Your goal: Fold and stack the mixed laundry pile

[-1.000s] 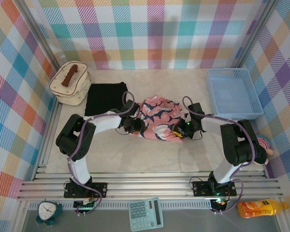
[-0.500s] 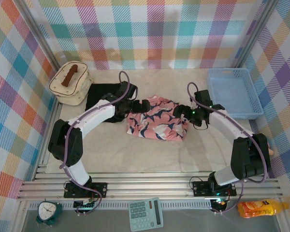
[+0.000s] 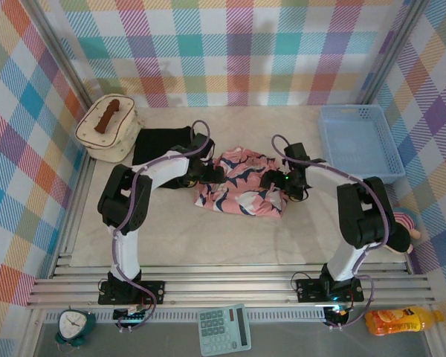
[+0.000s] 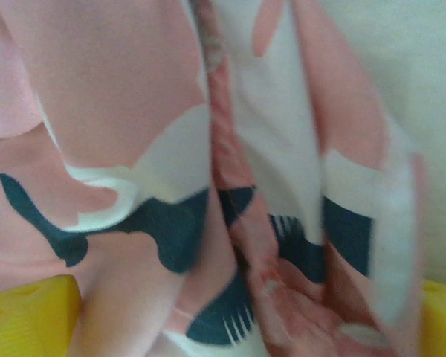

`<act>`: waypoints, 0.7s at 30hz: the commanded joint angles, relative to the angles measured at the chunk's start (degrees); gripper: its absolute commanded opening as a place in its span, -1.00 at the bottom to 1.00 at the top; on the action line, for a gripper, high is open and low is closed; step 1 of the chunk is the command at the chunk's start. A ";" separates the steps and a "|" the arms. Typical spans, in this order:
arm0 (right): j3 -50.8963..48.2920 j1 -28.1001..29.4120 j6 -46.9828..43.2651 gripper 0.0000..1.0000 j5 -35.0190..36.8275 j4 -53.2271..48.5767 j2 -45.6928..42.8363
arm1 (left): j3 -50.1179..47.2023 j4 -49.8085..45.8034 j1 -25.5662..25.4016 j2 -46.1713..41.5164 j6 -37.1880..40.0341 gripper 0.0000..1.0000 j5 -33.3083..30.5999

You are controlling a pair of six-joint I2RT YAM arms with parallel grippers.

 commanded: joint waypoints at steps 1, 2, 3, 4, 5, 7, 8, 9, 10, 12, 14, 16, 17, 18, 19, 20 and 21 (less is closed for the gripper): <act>2.05 1.71 1.57 0.93 -2.17 2.27 2.28 | -0.90 3.09 -0.83 1.54 -2.25 0.85 4.95; 2.56 2.21 1.73 0.89 -2.40 2.38 2.87 | -0.75 3.30 -1.21 1.98 -2.51 0.83 5.84; 2.88 2.47 1.78 0.85 -2.53 2.41 3.25 | -0.64 3.37 -1.59 2.28 -2.88 0.81 6.29; 3.50 2.93 1.92 0.79 -2.64 2.37 3.76 | -0.51 3.57 -1.91 2.50 -3.26 0.79 6.90; 3.84 3.22 1.93 0.73 -2.71 2.37 3.97 | -0.59 4.06 -2.29 2.59 -3.81 0.77 7.85; 4.47 3.59 1.98 0.57 -2.88 2.34 4.51 | -0.89 5.19 -2.77 2.59 -4.89 0.68 9.70; 4.73 3.60 1.99 0.44 -3.06 2.28 4.89 | -0.70 5.49 -2.95 2.62 -5.29 0.62 10.46; 4.85 3.60 2.02 0.35 -3.06 2.12 5.18 | -0.70 5.75 -3.10 2.68 -5.59 0.58 10.97; 5.02 3.57 1.92 0.24 -3.10 2.01 5.36 | -0.63 5.95 -3.32 2.71 -5.77 0.54 11.23; 5.03 3.56 1.82 0.06 -2.97 1.77 5.57 | -0.30 5.97 -3.61 2.97 -5.76 0.41 11.31; 5.02 3.58 1.72 -0.14 -2.96 1.84 5.38 | 0.03 5.95 -3.61 3.54 -5.60 0.16 11.48; 5.33 3.58 1.63 -0.31 -2.97 1.76 5.32 | 0.41 5.77 -3.61 4.32 -5.38 -0.05 11.92; 5.58 3.60 1.54 -0.42 -3.20 1.65 5.23 | 0.79 5.70 -3.61 4.59 -5.26 -0.20 12.22; 5.91 3.60 1.41 -0.51 -3.46 1.65 5.16 | 1.04 5.48 -3.61 4.62 -5.12 -0.33 12.26; 6.43 3.60 1.17 -0.61 -3.93 1.61 5.02 | 1.49 5.13 -3.60 4.54 -4.70 -0.54 12.07; 7.24 3.60 1.21 -0.74 -4.47 1.28 5.01 | 2.47 4.24 -3.57 4.27 -4.06 -0.88 11.46; 8.06 3.57 1.19 -0.86 -4.89 0.94 4.98 | 3.53 3.25 -3.45 4.10 -3.43 -1.00 10.66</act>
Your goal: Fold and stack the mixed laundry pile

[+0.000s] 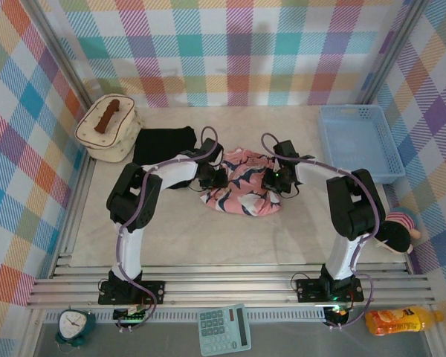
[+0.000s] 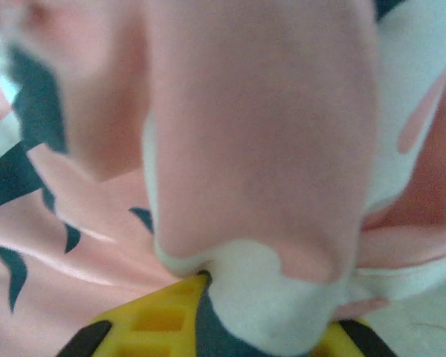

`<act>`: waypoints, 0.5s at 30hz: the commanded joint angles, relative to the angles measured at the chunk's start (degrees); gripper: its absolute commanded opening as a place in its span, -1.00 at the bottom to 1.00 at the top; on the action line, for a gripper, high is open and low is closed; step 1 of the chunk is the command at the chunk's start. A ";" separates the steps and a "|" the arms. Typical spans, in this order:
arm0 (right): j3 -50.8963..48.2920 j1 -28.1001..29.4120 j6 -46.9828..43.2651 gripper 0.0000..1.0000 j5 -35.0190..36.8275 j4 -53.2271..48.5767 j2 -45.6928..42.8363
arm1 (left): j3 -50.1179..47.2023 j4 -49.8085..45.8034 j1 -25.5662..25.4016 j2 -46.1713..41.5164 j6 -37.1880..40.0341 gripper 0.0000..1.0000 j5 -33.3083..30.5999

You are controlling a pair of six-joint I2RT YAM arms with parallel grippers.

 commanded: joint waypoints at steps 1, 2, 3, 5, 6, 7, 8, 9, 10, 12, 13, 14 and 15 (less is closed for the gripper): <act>4.14 0.47 -0.53 -1.00 -2.98 -0.72 -0.13 | 4.48 -3.38 -0.03 0.00 1.98 -1.00 -0.83; 5.32 0.66 -0.32 -1.00 -3.21 -1.12 -0.49 | 6.41 -5.03 0.34 -0.27 2.94 -1.00 -1.67; 6.34 0.91 -0.16 -1.00 -3.19 -1.30 -0.88 | 7.94 -6.40 0.86 -0.60 3.75 -1.00 -2.38; 8.85 1.74 0.33 -1.00 -3.36 -1.31 -1.70 | 12.39 -9.62 2.55 -1.52 5.60 -1.00 -4.29; 10.17 2.02 0.61 -1.00 -3.55 -1.30 -1.74 | 14.15 -10.90 3.42 -2.01 6.51 -1.00 -5.10; 11.82 2.39 1.00 -1.00 -3.90 -1.24 -1.57 | 16.04 -12.23 4.54 -2.50 7.51 -1.00 -6.07; 13.38 2.90 1.43 -1.00 -4.01 -0.82 -1.16 | 17.80 -13.54 5.55 -2.97 8.65 -1.00 -6.88; 14.94 3.28 1.83 -1.00 -4.09 -0.17 -0.54 | 19.24 -14.73 6.32 -3.35 9.84 -1.00 -7.73; 16.97 3.73 2.39 -1.00 -4.26 0.40 0.59 | 20.97 -16.04 7.34 -3.52 11.27 -1.00 -8.60; 21.32 4.36 3.56 -1.00 -5.33 0.81 3.41 | 23.55 -18.27 9.14 -3.70 13.57 -1.00 -10.32; 24.01 4.92 4.34 -1.00 -6.11 1.61 5.31 | 24.75 -19.40 10.18 -3.76 14.47 -1.00 -11.21; 27.18 5.53 5.38 -1.00 -6.95 2.50 7.72 | 25.40 -20.06 11.25 -3.92 15.10 -1.00 -12.03; 29.69 5.91 6.01 -1.00 -7.82 3.18 9.60 | 25.66 -20.53 12.22 -4.18 15.50 -1.00 -12.91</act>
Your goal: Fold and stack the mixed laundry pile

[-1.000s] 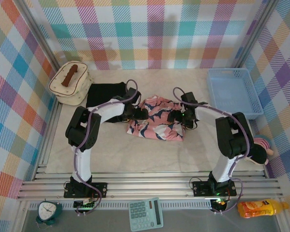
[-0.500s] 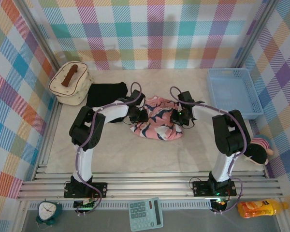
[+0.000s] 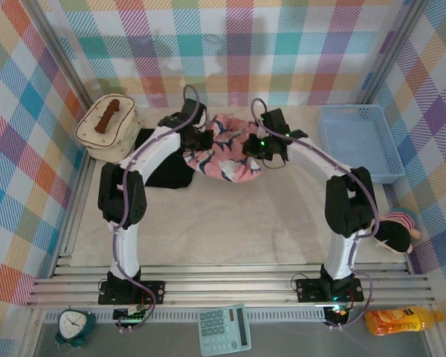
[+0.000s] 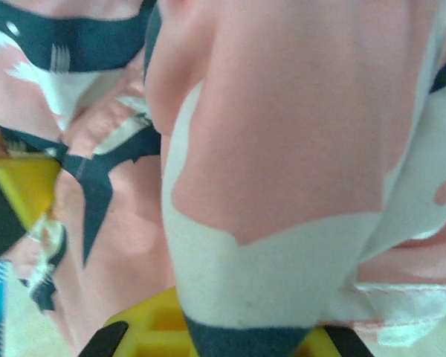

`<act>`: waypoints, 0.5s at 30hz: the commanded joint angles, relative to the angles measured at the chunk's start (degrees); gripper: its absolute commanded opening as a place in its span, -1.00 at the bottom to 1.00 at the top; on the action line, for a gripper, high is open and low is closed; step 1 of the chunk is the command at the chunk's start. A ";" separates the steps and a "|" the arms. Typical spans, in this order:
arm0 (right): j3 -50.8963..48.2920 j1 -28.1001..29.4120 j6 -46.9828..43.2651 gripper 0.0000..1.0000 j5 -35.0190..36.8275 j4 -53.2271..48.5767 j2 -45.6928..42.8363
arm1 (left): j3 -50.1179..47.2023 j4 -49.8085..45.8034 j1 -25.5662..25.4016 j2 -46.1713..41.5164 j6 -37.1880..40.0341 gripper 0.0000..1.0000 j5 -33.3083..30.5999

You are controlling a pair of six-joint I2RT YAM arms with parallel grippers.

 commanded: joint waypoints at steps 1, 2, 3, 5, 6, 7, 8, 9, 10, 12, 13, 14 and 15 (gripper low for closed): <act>8.25 1.87 3.54 -1.00 -4.47 3.52 7.27 | 1.85 -5.69 3.40 -3.58 4.81 -1.00 -5.70; 11.47 2.49 3.98 -1.00 -4.65 3.82 9.32 | 1.29 -5.71 4.68 -4.20 5.23 -1.00 -7.03; 14.38 3.02 4.20 -1.00 -4.80 3.83 11.59 | 0.74 -5.86 5.63 -4.80 5.54 -1.00 -8.13; 20.73 4.45 4.24 -1.00 -4.33 3.84 16.37 | -0.80 -5.40 8.36 -6.12 5.99 -1.00 -10.59; 23.00 5.03 4.31 -1.00 -4.28 3.82 17.94 | -1.43 -4.98 9.59 -6.63 6.08 -1.00 -11.32; 26.76 5.83 4.72 -1.00 -4.30 3.73 21.08 | -2.14 -4.37 11.28 -7.11 6.17 -1.00 -11.91; 29.81 6.44 5.17 -1.00 -4.45 3.52 23.32 | -2.83 -3.71 12.87 -7.38 6.19 -1.00 -12.17; 32.68 6.98 5.67 -1.00 -4.80 3.63 25.58 | -3.25 -3.23 14.31 -7.48 6.11 -1.00 -12.28; 36.07 7.66 6.66 -1.00 -5.21 4.03 28.22 | -3.39 -2.85 16.02 -7.20 5.87 -1.00 -12.22; 41.69 8.73 9.10 -1.00 -6.06 5.40 32.84 | -3.54 -2.55 18.79 -6.50 5.41 -1.00 -12.27; 45.21 9.34 10.16 -1.00 -6.62 6.29 35.30 | -3.61 -2.34 20.04 -6.10 5.39 -1.00 -12.39; 48.10 9.92 11.66 -1.00 -6.75 6.46 37.65 | -3.75 -2.03 21.10 -5.79 5.40 -1.00 -12.49; 50.74 10.36 12.88 -1.00 -6.86 6.28 39.56 | -3.92 -1.70 22.03 -5.45 5.46 -1.00 -12.32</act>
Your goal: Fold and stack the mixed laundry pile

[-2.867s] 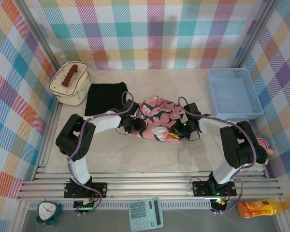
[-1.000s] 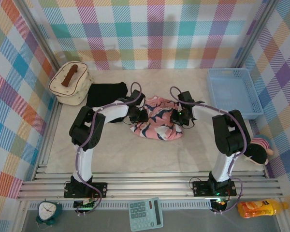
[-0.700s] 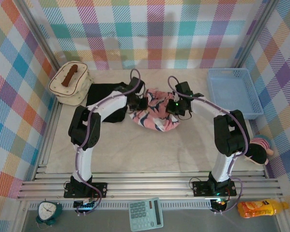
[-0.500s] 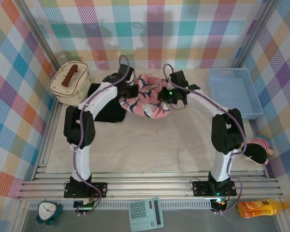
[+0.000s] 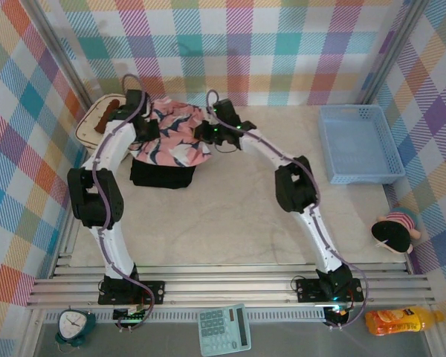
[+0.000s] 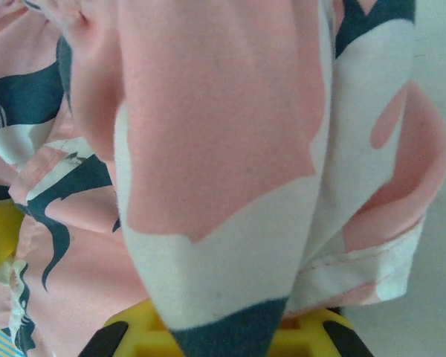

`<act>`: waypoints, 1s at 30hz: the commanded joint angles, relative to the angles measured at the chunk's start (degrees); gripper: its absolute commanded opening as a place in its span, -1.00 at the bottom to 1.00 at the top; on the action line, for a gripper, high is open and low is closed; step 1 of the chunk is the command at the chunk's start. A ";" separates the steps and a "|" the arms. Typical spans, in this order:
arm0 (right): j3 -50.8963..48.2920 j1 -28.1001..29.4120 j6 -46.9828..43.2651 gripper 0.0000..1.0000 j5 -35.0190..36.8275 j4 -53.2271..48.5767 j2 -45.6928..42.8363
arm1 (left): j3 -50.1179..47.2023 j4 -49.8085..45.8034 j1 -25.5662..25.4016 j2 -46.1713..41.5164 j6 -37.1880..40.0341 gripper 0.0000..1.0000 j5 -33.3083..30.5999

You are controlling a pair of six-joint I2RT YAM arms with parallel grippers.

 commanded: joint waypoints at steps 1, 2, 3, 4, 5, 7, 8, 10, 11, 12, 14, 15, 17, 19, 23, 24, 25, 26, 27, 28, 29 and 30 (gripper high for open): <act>8.72 1.31 5.93 -1.00 -1.58 1.77 5.39 | -0.75 1.33 3.63 0.22 0.85 -1.00 -1.95; 10.38 1.77 7.08 -1.00 -1.40 1.47 6.97 | -0.75 1.52 4.53 1.15 0.83 -1.00 -1.08; 11.08 2.02 7.92 -1.00 -1.18 1.42 7.97 | -0.29 1.20 5.20 2.25 0.85 -1.00 0.00; 11.20 2.21 8.88 -1.00 -0.86 1.57 8.64 | 0.38 0.50 5.56 3.74 0.85 -1.00 0.82; 10.96 2.28 9.50 -1.00 -0.14 1.55 9.11 | 1.07 -0.14 5.86 5.23 0.85 -1.00 1.21; 9.67 2.30 10.59 -0.99 1.05 1.98 9.33 | 1.71 -0.84 5.86 7.71 0.85 -1.00 2.77; 8.98 2.35 11.24 -0.99 1.49 2.62 9.33 | 1.51 -0.85 5.86 8.65 0.58 -1.00 3.01; 8.75 2.41 11.80 -1.00 1.44 3.66 9.73 | 0.40 -0.36 5.91 9.46 -0.47 -1.00 2.56; 9.49 2.42 11.68 -0.95 1.15 3.81 10.21 | -0.52 0.14 6.03 9.56 -0.99 -1.00 2.34; 10.43 2.37 11.80 -0.84 1.27 2.74 10.50 | -1.14 0.24 6.08 9.57 -1.37 -1.00 2.08; 11.61 1.91 10.72 -0.03 1.15 0.56 9.94 | -0.96 -1.35 6.22 9.24 -2.91 -0.12 -0.56; 11.30 1.65 9.33 0.53 1.35 -0.24 8.93 | -0.92 -2.05 6.22 8.50 -3.49 0.40 -2.25; 9.28 0.89 5.79 0.98 2.95 -2.44 5.10 | -1.88 -2.14 6.30 5.09 -3.73 1.00 -5.06; 4.80 0.14 2.32 0.98 5.00 -3.87 -0.14 | -2.74 -1.65 6.30 1.18 -3.67 1.00 -6.00; -8.44 -1.15 -6.23 0.98 10.53 -5.51 -12.71 | -5.91 0.96 6.30 -7.31 -5.20 1.00 -5.04; -11.95 -1.45 -8.39 0.98 11.59 -5.88 -15.97 | -7.57 2.21 6.30 -9.54 -5.84 1.00 -4.51; -15.69 -1.95 -10.86 0.98 13.04 -6.90 -19.07 | -10.14 4.37 6.30 -12.14 -6.52 1.00 -3.62; -19.15 -2.44 -13.48 0.98 14.82 -8.24 -22.17 | -12.88 6.71 6.30 -14.81 -7.16 1.00 -2.82; -22.67 -3.02 -16.19 0.98 16.71 -9.54 -25.39 | -16.86 9.84 6.26 -17.60 -7.63 1.00 -2.07; -25.84 -3.61 -18.57 0.98 19.04 -10.46 -28.01 | -20.83 12.93 6.30 -20.02 -7.82 1.00 -1.42; -30.10 -4.25 -21.32 0.98 22.02 -10.98 -30.95 | -25.59 16.60 6.30 -22.69 -7.99 1.00 -0.97; -34.34 -5.05 -24.26 0.98 25.18 -10.92 -34.01 | -30.20 19.96 6.22 -24.94 -8.32 1.00 -0.79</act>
